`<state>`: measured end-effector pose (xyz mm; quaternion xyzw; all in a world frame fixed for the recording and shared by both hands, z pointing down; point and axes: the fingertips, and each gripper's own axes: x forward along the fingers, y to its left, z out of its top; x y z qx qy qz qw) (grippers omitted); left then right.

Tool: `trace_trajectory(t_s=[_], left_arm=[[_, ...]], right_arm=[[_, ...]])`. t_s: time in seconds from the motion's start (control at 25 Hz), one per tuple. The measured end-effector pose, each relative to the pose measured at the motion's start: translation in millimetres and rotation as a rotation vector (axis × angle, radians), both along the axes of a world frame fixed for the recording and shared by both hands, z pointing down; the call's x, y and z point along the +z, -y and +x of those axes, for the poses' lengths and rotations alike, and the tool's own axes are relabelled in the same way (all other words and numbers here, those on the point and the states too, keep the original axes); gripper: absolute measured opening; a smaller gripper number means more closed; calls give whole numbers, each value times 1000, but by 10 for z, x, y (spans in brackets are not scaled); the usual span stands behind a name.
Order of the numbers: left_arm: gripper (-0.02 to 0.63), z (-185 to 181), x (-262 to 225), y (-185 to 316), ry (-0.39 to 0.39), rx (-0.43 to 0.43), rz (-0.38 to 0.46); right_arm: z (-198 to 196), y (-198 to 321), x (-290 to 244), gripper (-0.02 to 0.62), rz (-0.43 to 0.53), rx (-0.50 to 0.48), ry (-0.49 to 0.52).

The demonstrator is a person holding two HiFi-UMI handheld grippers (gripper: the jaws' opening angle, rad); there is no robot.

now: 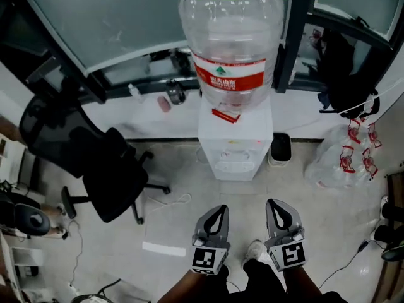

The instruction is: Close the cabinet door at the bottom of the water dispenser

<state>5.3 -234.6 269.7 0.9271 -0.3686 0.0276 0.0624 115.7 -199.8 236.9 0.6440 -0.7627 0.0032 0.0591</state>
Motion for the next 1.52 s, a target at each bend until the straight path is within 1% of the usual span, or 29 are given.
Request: trace_trajectory(t_s=[0.16, 0.28, 0.36, 0.68, 0.88, 1.12, 1.28, 1.52], left_arm=[[18, -269, -344, -342, 40, 1, 0], [17, -333, -521, -414, 25, 21, 12], [18, -318, -604, -446, 26, 27, 19], [18, -321, -908, -536, -3, 22, 92], [18, -364, -956, -549, -9, 18, 100], [18, -399, -966, -583, 2, 20, 102], [18, -433, -1001, -586, 2, 16, 114], [18, -499, -973, -562, 3, 6, 115]], right_arm=[[-58, -315, -493, 3, -9, -10, 5], [-54, -462, -681, 3, 6, -3, 55], [-68, -542, -748, 3, 25, -3, 64], [-238, -671, -808, 2, 56, -28, -14], [-246, -684, -850, 2, 60, -40, -35], [-316, -706, -857, 2, 53, -64, -44], [-377, -695, -906, 2, 67, -75, -51], [-435, -658, -870, 2, 59, -83, -42]])
